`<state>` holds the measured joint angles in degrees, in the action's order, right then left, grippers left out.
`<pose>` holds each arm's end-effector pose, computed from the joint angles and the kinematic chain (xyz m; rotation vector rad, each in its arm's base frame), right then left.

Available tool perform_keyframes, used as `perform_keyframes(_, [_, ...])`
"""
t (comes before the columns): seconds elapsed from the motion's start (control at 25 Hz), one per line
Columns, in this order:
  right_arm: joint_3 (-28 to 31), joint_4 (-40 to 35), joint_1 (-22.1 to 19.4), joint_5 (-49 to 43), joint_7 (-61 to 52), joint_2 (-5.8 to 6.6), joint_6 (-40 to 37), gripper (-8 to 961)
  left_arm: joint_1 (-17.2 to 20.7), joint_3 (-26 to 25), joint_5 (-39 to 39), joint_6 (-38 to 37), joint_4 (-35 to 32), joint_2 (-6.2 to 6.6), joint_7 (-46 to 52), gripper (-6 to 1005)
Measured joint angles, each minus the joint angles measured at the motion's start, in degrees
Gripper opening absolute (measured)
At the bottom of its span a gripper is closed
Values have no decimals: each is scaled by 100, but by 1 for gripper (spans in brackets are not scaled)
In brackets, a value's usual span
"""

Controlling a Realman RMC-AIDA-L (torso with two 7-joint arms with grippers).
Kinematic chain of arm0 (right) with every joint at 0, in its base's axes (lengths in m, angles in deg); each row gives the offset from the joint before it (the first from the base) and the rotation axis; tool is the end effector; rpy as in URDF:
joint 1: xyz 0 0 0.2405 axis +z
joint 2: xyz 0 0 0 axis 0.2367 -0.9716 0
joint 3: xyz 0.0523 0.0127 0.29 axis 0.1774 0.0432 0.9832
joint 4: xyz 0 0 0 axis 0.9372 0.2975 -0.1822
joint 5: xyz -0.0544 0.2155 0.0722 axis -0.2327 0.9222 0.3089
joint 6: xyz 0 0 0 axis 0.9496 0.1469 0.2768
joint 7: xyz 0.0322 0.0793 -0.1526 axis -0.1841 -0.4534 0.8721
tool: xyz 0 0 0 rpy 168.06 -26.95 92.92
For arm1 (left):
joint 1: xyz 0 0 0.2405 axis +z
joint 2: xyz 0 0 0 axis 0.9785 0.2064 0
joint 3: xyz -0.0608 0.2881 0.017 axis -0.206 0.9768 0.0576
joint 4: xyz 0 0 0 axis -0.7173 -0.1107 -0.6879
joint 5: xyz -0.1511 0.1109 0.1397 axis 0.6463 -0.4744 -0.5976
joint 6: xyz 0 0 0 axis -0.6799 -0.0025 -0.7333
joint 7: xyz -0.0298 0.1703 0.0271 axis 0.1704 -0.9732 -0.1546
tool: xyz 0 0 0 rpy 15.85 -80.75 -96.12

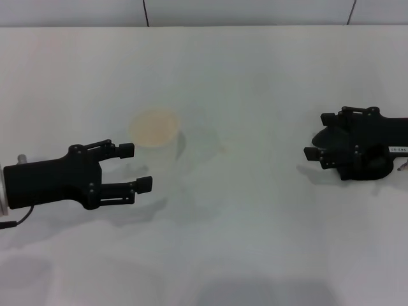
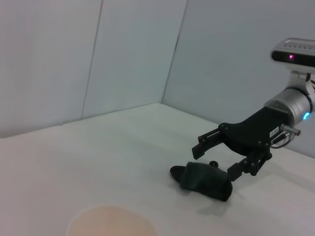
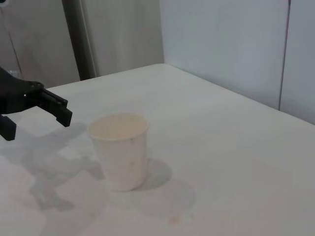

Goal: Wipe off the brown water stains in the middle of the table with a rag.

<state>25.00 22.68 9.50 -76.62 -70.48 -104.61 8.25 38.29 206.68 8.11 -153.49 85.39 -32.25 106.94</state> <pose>0.3056 0.3921 -0.0244 -2.6686 0.4659 0.4132 -0.3273 0.3382 -0.0340 -2.7538 -0.6375 -0.7222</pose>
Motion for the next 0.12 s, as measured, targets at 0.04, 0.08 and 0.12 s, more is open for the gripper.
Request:
perform_keyframes(0.04, [4,0,0,0,0,0,0,874,0,0,0,0,0,0,0,875])
perform_keyframes(0.08, [6,0,0,1,0,0,0,874,0,0,-18,1,1,0,8,875])
perform_keyframes(0.12, [7,0,0,1,0,0,0,874,0,0,-33,2,1,1,23,875])
